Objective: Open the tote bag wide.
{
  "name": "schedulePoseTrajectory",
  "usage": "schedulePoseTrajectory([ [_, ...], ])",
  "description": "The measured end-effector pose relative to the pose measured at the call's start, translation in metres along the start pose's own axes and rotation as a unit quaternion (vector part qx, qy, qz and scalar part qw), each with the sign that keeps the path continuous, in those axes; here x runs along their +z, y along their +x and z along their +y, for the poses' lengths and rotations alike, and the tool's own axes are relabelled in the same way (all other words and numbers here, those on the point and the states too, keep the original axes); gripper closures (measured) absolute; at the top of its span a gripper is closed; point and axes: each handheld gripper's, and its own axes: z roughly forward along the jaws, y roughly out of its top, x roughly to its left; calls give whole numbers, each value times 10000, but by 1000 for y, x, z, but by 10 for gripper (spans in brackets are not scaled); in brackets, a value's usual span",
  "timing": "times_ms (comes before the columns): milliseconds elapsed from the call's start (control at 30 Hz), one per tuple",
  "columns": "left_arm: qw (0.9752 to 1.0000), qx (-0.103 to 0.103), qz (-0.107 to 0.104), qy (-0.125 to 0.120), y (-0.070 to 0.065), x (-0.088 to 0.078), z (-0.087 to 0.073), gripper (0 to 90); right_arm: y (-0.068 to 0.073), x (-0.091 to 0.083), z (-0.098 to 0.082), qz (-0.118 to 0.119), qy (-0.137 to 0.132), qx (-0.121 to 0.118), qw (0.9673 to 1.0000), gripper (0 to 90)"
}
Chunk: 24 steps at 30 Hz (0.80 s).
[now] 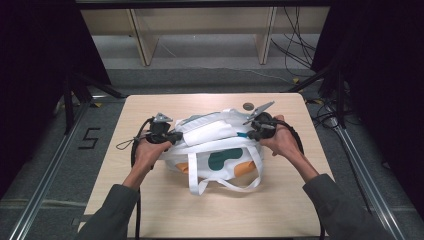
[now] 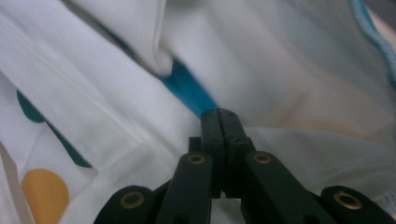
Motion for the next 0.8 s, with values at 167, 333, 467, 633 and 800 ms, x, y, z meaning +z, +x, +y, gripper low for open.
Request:
schedulePoseTrajectory([
  [167,9995,-312,-112,4,1,8,-4,895,7,13,-19,179,71,85,9998,900],
  [333,9977,-235,-541,-336,-25,-12,18,895,8,-8,4,270,-405,350,9982,900],
  [467,9959,60,-894,-149,-47,-4,29,894,17,-1,22,362,-435,120,9983,900],
  [633,9952,495,-782,327,-60,24,33,894,14,10,16,355,-211,82,9991,900],
  [800,9963,493,-242,663,-45,56,48,895,36,0,-14,964,-14,-184,9952,900],
])
